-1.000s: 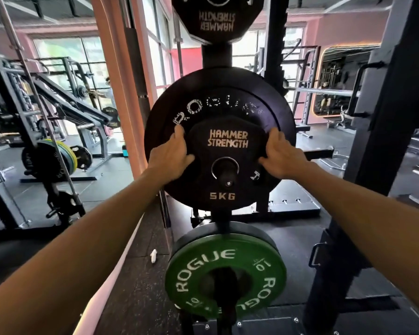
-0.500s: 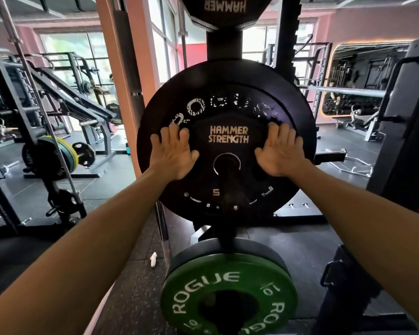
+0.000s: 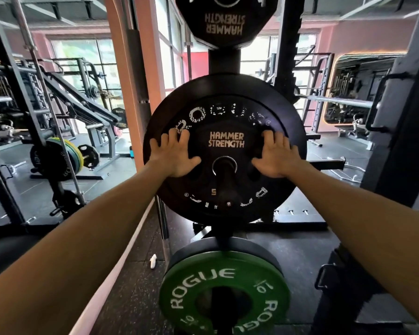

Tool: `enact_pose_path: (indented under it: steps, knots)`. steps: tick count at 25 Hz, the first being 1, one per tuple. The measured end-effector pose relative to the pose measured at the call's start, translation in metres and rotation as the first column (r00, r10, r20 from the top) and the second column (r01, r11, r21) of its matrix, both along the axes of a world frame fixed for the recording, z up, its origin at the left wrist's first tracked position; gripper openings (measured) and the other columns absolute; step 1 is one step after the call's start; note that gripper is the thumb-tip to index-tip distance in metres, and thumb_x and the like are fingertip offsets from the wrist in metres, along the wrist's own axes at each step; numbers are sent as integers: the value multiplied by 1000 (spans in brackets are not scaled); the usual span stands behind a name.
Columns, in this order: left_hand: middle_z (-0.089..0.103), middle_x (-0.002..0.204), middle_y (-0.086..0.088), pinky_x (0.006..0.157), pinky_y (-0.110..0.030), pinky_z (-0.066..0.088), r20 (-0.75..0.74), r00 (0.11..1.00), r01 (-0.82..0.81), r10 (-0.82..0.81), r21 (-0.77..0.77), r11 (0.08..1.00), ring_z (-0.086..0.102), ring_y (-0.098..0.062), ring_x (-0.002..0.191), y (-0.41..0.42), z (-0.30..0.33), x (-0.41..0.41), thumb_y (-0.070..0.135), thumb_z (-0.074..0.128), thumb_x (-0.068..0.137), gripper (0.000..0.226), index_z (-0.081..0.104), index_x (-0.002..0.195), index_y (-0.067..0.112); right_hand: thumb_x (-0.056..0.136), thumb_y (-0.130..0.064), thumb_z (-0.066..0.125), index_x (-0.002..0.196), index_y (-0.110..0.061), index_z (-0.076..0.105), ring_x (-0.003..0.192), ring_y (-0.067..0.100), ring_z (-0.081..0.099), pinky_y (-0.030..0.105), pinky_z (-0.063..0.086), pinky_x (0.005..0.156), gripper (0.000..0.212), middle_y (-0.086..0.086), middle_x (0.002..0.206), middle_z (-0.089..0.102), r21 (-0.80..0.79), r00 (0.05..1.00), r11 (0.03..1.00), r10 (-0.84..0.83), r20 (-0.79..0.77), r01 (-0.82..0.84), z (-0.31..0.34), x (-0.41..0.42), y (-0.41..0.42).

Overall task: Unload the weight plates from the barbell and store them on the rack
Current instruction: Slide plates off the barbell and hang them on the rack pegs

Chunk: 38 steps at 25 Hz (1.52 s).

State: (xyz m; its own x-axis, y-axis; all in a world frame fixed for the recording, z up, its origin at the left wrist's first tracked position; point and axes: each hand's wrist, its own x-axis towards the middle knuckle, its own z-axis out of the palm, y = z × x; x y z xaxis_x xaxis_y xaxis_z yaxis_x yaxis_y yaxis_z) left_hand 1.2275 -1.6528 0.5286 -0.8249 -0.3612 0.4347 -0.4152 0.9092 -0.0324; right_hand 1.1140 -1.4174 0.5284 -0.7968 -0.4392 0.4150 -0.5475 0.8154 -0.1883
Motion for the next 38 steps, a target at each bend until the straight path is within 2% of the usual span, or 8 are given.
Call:
enact_pose_path:
  steps: [5,9,17,22,28,32,38]
  knots:
    - [44,126,-7,99,-51,38,-20,997,82,-79,224,971,45,-40,117,38,13,53,72,46,61,65,40,115,36,78,-45,62,134,-25,31,131,32,32,50,33,104,68,8,141,35,13,988,990,142,53,-143,14,36,43]
    - [46,127,-6,102,-50,40,-14,998,67,-66,264,962,50,-37,117,81,24,102,71,53,69,60,46,119,38,77,-48,62,135,-29,33,131,30,33,51,34,105,68,4,141,36,33,970,972,229,80,-232,20,66,83]
    - [47,122,-6,99,-48,43,-53,998,40,-26,278,960,53,-31,111,167,41,191,68,59,76,59,48,122,32,75,-54,63,136,-31,30,128,31,37,50,34,98,73,4,137,38,43,955,957,283,86,-288,24,119,148]
    - [45,129,-4,102,-49,41,-31,999,-25,34,278,960,52,-30,117,220,42,242,75,56,73,66,46,125,35,75,-56,62,138,-32,29,124,29,44,48,37,96,75,4,135,43,24,939,940,340,61,-341,33,155,192]
    - [43,132,-5,90,-49,52,-51,998,-27,46,327,944,58,-30,110,307,39,304,74,58,73,73,43,132,34,75,-59,63,141,-31,27,126,28,45,49,38,101,80,3,142,43,15,915,917,397,75,-399,34,209,277]
    - [45,135,-7,100,-49,43,-79,997,20,3,288,957,52,-29,120,375,45,315,73,58,74,76,42,135,30,72,-62,62,141,-34,26,125,29,47,48,40,100,83,3,145,41,12,919,924,379,109,-382,43,232,360]
    - [52,132,-4,100,-48,43,-129,986,142,-108,294,945,55,-27,116,478,68,293,83,50,59,86,48,127,32,75,-60,63,144,-32,25,131,28,44,49,32,106,83,4,148,39,17,963,965,258,80,-260,56,231,481]
